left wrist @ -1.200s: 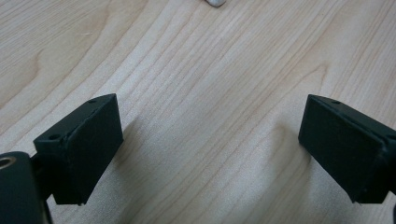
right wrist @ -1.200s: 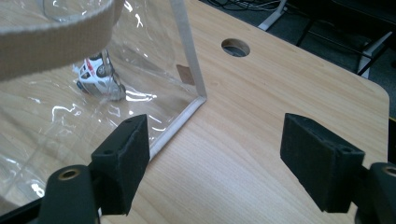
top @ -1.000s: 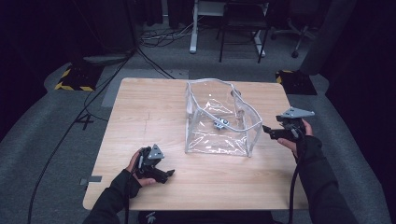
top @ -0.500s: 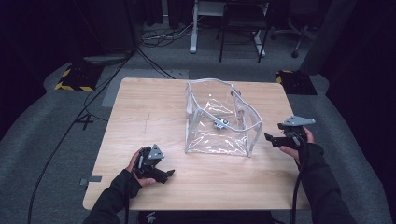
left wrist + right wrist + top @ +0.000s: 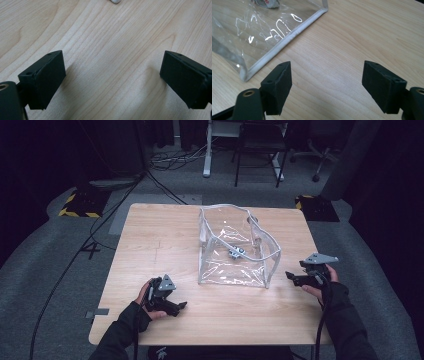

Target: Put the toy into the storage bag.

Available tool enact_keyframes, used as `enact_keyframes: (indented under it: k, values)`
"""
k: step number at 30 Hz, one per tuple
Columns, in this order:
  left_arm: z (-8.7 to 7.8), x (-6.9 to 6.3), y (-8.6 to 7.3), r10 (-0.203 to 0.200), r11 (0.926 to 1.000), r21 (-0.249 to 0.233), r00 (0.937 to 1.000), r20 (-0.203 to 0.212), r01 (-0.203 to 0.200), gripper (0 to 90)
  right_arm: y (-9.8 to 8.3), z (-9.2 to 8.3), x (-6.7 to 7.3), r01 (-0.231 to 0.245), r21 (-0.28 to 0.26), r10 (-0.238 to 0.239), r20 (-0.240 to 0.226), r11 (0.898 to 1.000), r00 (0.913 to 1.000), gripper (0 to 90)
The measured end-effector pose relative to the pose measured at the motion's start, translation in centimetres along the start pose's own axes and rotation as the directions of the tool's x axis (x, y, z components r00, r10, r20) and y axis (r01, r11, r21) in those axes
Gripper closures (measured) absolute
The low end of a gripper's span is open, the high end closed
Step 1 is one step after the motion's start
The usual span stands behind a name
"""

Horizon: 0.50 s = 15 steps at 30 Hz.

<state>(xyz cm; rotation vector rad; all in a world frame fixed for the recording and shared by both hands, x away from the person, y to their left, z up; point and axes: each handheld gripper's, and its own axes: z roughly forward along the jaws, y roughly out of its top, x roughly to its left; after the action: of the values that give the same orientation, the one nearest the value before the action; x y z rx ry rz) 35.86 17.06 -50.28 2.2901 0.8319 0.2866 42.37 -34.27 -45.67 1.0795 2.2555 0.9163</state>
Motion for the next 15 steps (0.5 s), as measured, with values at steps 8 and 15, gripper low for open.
enact_keyframes:
  k: [8, 15]
  values:
    - [0.0, 0.0, 0.0, 0.000, 1.0000, 0.000, 1.0000, 0.000, 0.000, 6.5, -1.2, -0.3, 0.4, 0.003, 0.009, -0.003, 0.002, 1.000, 1.0000, 24.4]
    - [0.0, 0.0, 0.0, 0.002, 1.0000, 0.000, 1.0000, -0.002, -0.002, 6.5, -2.3, -0.5, 0.6, 0.005, 0.019, -0.005, -0.001, 1.000, 1.0000, 24.3]
